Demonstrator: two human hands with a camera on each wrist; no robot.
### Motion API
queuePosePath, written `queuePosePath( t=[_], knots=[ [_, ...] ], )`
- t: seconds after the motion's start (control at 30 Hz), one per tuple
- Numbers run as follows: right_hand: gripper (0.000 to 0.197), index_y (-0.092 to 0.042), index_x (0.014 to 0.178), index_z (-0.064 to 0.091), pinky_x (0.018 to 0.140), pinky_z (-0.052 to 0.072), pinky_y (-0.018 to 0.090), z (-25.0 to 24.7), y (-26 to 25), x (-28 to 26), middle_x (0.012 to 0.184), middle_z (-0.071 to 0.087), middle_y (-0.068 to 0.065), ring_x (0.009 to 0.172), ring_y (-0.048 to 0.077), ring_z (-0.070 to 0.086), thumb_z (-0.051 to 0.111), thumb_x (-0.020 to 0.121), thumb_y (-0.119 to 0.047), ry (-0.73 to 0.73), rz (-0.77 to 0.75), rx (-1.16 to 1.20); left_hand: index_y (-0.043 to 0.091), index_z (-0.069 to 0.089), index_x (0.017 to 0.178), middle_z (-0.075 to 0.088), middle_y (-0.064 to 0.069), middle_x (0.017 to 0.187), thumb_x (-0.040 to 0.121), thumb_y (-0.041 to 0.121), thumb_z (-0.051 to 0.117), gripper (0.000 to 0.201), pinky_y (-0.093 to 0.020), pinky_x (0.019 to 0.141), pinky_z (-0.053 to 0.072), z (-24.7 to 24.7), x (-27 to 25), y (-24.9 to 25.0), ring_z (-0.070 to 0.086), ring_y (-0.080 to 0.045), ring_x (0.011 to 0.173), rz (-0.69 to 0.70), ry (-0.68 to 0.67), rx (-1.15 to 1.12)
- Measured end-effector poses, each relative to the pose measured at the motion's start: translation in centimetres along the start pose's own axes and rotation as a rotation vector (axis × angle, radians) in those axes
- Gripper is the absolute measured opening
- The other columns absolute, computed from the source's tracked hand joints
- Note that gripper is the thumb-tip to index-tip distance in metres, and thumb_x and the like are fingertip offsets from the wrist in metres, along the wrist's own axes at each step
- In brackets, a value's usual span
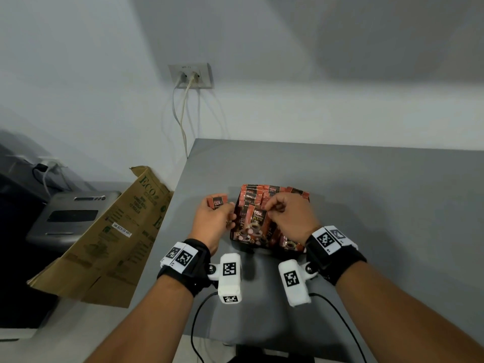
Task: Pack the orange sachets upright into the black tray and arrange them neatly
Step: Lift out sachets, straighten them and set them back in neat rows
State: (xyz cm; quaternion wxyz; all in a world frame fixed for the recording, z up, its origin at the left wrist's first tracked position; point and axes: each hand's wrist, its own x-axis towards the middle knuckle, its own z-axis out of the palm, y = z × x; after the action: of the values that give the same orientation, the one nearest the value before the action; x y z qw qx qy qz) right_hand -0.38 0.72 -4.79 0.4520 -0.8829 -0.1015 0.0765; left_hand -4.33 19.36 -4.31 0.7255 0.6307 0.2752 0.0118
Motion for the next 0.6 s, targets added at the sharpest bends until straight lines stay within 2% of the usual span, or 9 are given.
queuePosePath(
  t=[0.07,0.1,0.17,0.23,0.33,0.43,0.53,0.6],
  knots=[
    [0.023,-0.024,0.081,0.072,0.072,0.046,0.005,1.1,-0.1,-0.1,0.085,0.069,-0.015,0.078,-0.004,0.063,0.066,0.089,-0.003,-0.064,0.000,-0.061,0.013,0.058,0.114,0.062,-0.004,0.083,0.093,0.002,0.060,0.024,-0.033,0.067,0.053,-0.2,-0.1,0.0,0.060,-0.017,0.072,0.006,-0.004,0.014],
    [0.024,-0.023,0.084,0.072,0.074,0.049,0.008,1.7,-0.2,-0.1,0.087,0.069,-0.014,0.080,-0.001,0.064,0.064,0.090,-0.002,-0.088,0.002,-0.087,0.012,0.058,0.114,0.061,-0.004,0.081,0.093,0.000,0.059,0.025,-0.033,0.067,0.052,-0.3,-0.3,0.0,0.059,-0.017,0.070,0.006,-0.005,0.016],
    [0.027,-0.023,0.089,0.072,0.081,0.055,0.020,2.6,-0.4,0.1,0.094,0.071,-0.008,0.085,0.006,0.066,0.058,0.092,0.000,-0.117,0.015,-0.135,0.011,0.057,0.114,0.062,-0.002,0.076,0.092,-0.003,0.057,0.026,-0.033,0.066,0.052,-0.1,-0.7,0.0,0.060,-0.016,0.067,-0.006,-0.009,0.008],
    [0.029,-0.021,0.095,0.072,0.086,0.055,0.026,3.2,-0.7,0.3,0.101,0.070,-0.003,0.092,0.012,0.066,0.054,0.092,0.002,-0.134,0.028,-0.178,0.012,0.058,0.110,0.063,-0.004,0.075,0.091,-0.007,0.054,0.027,-0.033,0.066,0.053,0.0,-0.9,-0.1,0.063,-0.018,0.069,-0.042,-0.027,-0.024],
    [0.030,-0.020,0.096,0.072,0.086,0.054,0.027,3.4,-1.0,0.6,0.102,0.071,-0.001,0.093,0.015,0.065,0.051,0.093,0.001,-0.120,0.044,-0.210,0.013,0.060,0.103,0.064,-0.009,0.080,0.085,-0.014,0.045,0.035,-0.036,0.068,0.055,-0.2,-1.0,-0.1,0.064,-0.017,0.068,-0.086,-0.042,-0.055],
    [0.031,-0.019,0.096,0.072,0.086,0.054,0.029,3.1,-0.9,0.8,0.102,0.071,0.000,0.093,0.017,0.066,0.049,0.093,0.002,-0.108,0.056,-0.214,0.011,0.060,0.102,0.063,-0.009,0.081,0.082,-0.015,0.043,0.038,-0.033,0.063,0.056,-0.3,-0.9,0.0,0.063,-0.014,0.062,-0.091,-0.030,-0.034],
    [0.029,-0.018,0.102,0.073,0.090,0.054,0.029,3.2,-0.8,0.5,0.106,0.071,0.000,0.098,0.017,0.066,0.052,0.094,0.000,-0.138,0.031,-0.248,0.011,0.060,0.102,0.063,-0.010,0.083,0.081,-0.015,0.044,0.037,-0.030,0.060,0.055,-0.4,-0.8,0.0,0.061,-0.016,0.066,-0.092,-0.024,-0.013],
    [0.028,-0.017,0.103,0.075,0.091,0.054,0.029,3.4,-0.8,0.4,0.107,0.072,0.001,0.099,0.017,0.067,0.054,0.094,-0.001,-0.166,-0.008,-0.272,0.011,0.060,0.100,0.064,-0.012,0.081,0.078,-0.017,0.043,0.040,-0.033,0.065,0.053,-0.3,-0.7,0.1,0.061,-0.021,0.069,-0.083,-0.035,-0.021]
  ],
)
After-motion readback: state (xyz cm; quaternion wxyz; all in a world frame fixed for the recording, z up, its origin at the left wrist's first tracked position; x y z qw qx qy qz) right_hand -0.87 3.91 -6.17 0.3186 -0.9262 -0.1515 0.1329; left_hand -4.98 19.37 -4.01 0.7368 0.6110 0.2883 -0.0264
